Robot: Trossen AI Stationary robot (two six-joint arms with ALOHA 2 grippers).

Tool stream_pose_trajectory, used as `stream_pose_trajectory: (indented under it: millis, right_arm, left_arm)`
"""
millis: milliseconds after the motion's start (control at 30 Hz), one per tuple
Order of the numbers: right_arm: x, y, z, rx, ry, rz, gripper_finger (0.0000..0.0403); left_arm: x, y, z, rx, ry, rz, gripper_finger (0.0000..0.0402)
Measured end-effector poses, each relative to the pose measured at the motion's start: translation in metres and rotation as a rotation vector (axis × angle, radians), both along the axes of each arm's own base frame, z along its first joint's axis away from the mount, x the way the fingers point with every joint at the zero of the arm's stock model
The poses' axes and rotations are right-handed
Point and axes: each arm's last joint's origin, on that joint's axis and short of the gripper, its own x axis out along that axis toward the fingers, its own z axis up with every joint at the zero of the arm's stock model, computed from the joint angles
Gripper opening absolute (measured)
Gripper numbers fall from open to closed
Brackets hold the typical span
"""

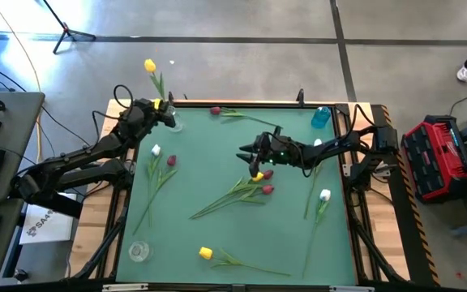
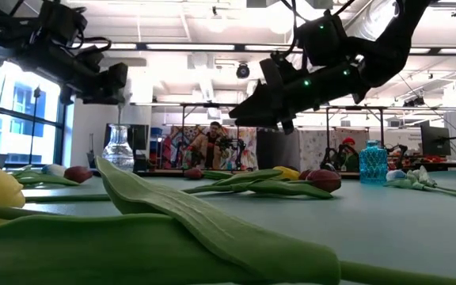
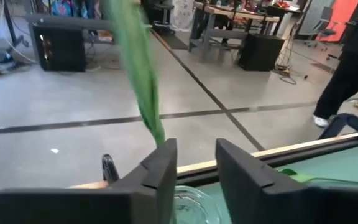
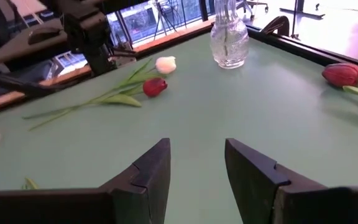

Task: Sort flowers into vase by color
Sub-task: Put the top yellow tulip into the top transparent vase

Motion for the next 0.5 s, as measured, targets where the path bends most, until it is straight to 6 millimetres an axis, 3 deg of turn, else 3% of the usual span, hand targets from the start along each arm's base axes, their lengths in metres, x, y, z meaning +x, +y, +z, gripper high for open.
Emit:
stream_pose_trajectory:
  millis: [100, 300, 400, 500]
  right_arm:
    - [0.009, -0.011, 0.009, 0.015, 0.055, -0.025, 0.0142]
    - [0.024, -0.05, 0.034, -0.011, 0.434, -0.124, 0.0142]
    - [0.026, -0.065, 0.049, -0.051, 0.5, -0.146, 0.0142]
    - [0.023, -0.072, 0.051, -0.016, 0.518, -0.116, 0.0142]
  left_arm:
    - [0.001, -0.001, -0.001, -0.017, -0.018, -0.047, 0.0139]
    - [0.003, -0.003, -0.001, -0.021, -0.004, -0.128, 0.0171]
    - [0.002, -0.006, 0.004, 0.024, 0.024, -0.152, 0.0172]
    - [0.0, -0.012, 0.01, 0.068, 0.03, -0.176, 0.0172]
